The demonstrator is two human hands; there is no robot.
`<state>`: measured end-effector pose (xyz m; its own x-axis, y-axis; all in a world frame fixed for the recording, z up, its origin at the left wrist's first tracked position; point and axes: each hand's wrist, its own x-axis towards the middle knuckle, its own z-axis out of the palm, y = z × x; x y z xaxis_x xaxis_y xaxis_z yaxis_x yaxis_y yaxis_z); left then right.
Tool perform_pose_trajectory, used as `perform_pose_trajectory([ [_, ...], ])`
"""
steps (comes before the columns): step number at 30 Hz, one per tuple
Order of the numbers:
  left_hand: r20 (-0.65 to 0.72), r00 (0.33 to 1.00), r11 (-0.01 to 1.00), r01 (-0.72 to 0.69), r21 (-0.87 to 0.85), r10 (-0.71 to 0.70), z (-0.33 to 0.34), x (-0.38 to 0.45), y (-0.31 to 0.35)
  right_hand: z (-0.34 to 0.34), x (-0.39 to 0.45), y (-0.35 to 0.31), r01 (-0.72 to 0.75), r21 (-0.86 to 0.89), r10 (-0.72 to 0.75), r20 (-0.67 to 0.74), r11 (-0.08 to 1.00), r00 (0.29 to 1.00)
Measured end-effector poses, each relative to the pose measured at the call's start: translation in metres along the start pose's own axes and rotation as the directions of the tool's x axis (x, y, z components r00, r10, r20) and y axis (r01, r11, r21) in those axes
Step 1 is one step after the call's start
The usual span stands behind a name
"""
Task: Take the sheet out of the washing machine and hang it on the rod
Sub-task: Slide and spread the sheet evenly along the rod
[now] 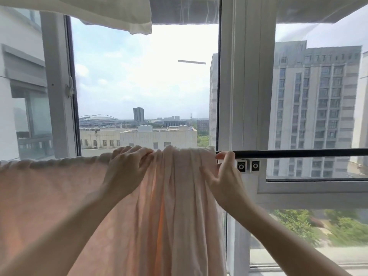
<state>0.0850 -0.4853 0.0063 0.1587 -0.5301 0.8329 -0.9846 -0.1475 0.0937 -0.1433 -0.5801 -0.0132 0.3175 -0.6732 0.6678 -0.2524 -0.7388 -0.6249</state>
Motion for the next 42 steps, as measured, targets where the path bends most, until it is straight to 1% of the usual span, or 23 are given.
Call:
perform_pose_trajectory([
  [2,-0.01,1.0,1.0,-0.009,-0.004,0.009,0.004,0.001,0.0,0.011,0.002,-0.009,0.003,0.08,-0.006,0.034,0.997,0.999],
  [4,-0.025,1.0,1.0,0.001,-0.023,-0.002,0.006,0.001,0.0,0.021,0.004,-0.015,-0.024,0.149,0.018,0.041,0.989,0.999],
  [6,-0.04,0.999,0.999,0.01,-0.035,-0.012,0.007,0.0,0.001,0.032,0.005,-0.023,-0.058,0.171,0.053,0.029,0.984,0.998],
  [8,-0.045,0.999,1.0,0.005,-0.019,-0.005,0.008,0.001,0.002,0.044,0.005,-0.029,-0.062,0.129,0.065,-0.021,0.99,0.998],
  [11,-0.041,0.999,1.0,-0.011,0.006,0.011,0.01,0.003,0.004,0.064,0.005,-0.038,-0.068,0.045,0.074,-0.157,0.997,0.985],
  [13,-0.042,0.999,1.0,-0.014,-0.001,0.014,0.011,0.003,0.003,0.075,0.006,-0.04,-0.059,-0.038,0.049,-0.228,0.998,0.973],
  [15,-0.048,0.999,1.0,-0.018,-0.005,0.017,0.011,0.003,0.001,0.078,0.009,-0.04,-0.057,-0.092,0.034,-0.24,0.994,0.97],
  [17,-0.06,0.998,1.0,-0.026,-0.012,0.025,0.01,0.001,-0.003,0.073,0.012,-0.041,-0.061,-0.122,0.036,-0.201,0.991,0.979],
  [20,-0.082,0.996,1.0,-0.022,-0.012,0.02,0.008,0.0,-0.003,0.053,0.017,-0.048,-0.022,-0.187,-0.008,-0.159,0.982,0.987],
  [23,-0.115,0.993,0.999,-0.007,-0.041,0.002,0.008,0.0,0.003,0.028,0.031,-0.054,-0.021,-0.236,-0.022,-0.18,0.971,0.983],
  [27,-0.137,0.989,0.994,0.038,-0.103,-0.052,0.01,0.004,0.004,0.0,0.045,-0.04,-0.096,-0.219,0.047,-0.217,0.971,0.975],
  [29,-0.136,0.986,0.99,0.077,-0.12,-0.094,0.011,0.007,0.006,-0.011,0.048,-0.031,-0.118,-0.239,0.068,-0.207,0.964,0.976],
  [31,-0.139,0.983,0.987,0.099,-0.126,-0.116,0.011,0.011,0.012,-0.023,0.051,-0.024,-0.127,-0.229,0.069,-0.244,0.965,0.967],
  [33,-0.148,0.984,0.987,0.08,-0.136,-0.1,0.011,0.015,0.023,-0.032,0.055,-0.019,-0.101,-0.212,0.041,-0.272,0.972,0.961],
  [37,-0.116,0.991,0.981,0.041,-0.19,-0.064,0.012,0.024,0.044,-0.046,0.058,-0.013,-0.065,-0.268,0.006,-0.215,0.961,0.977],
  [40,-0.059,0.998,0.974,0.021,-0.225,-0.036,0.018,0.026,0.053,-0.058,0.06,-0.006,-0.057,-0.228,-0.006,-0.264,0.972,0.964],
  [42,-0.058,0.998,0.977,0.001,-0.213,-0.013,0.022,0.025,0.052,-0.064,0.062,0.0,-0.056,-0.255,-0.014,-0.265,0.965,0.964],
])
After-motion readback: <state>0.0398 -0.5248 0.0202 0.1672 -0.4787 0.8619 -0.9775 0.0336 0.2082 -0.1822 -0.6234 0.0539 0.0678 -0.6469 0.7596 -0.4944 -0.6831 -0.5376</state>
